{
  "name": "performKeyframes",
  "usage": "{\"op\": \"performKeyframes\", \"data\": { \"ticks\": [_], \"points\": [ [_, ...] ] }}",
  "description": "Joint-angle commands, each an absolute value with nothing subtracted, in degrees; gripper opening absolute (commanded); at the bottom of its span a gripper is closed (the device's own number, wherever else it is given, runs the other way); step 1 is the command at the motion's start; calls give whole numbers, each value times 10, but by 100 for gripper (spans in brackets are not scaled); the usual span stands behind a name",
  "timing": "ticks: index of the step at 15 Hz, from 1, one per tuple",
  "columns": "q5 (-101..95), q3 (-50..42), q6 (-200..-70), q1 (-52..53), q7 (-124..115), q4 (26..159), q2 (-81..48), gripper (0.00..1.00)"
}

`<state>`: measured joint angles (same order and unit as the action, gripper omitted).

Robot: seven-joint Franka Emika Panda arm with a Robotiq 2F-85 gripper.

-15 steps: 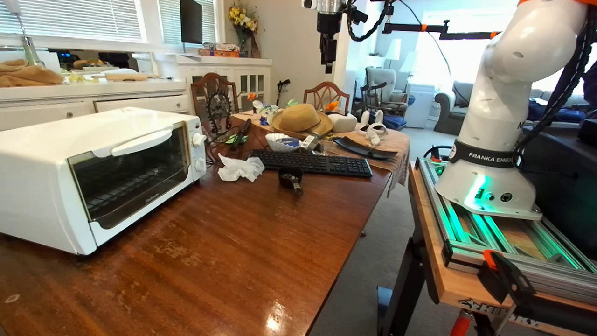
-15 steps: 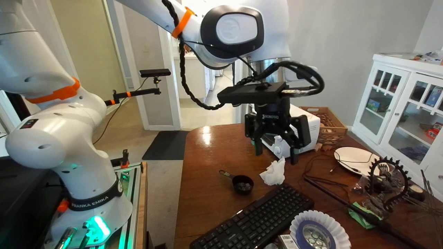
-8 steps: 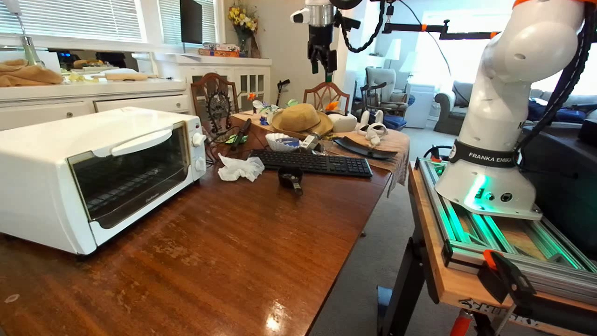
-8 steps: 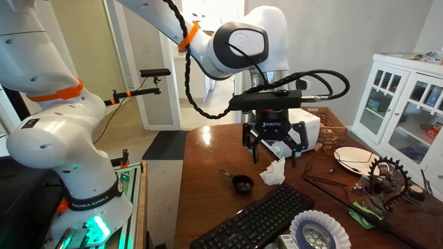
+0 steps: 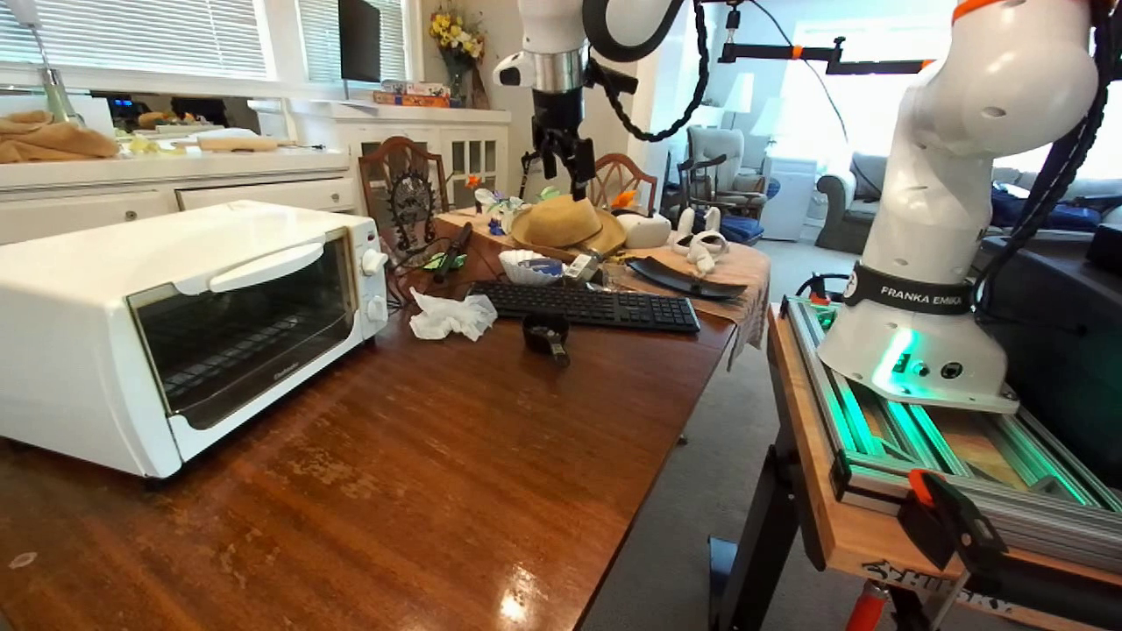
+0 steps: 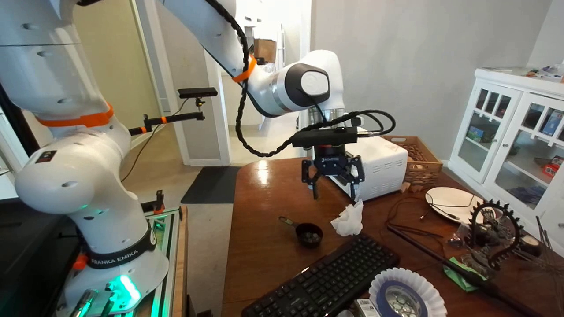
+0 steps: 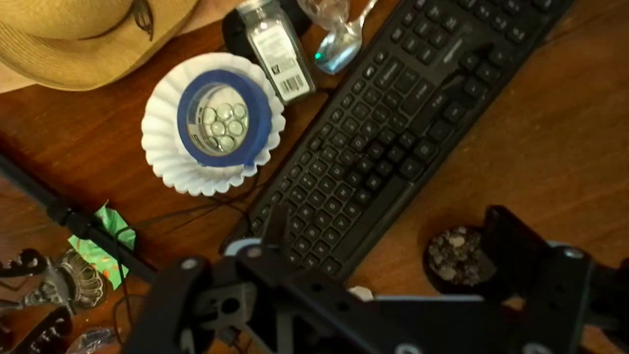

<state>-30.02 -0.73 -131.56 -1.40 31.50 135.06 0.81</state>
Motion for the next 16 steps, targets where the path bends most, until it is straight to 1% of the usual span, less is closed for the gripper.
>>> {"op": "performKeyframes", "data": {
  "ticks": [1,2,5,11,16],
  "points": [
    [-285,20,-1330,15,189,1329,-43,100],
    [-295,9,-1327,4,241,1346,-13,100],
    [-295,22,-1327,19,192,1336,-35,100],
    [-295,19,-1327,17,191,1333,-38,100],
    [-360,51,-1270,54,222,1242,-92,100]
  ]
}}
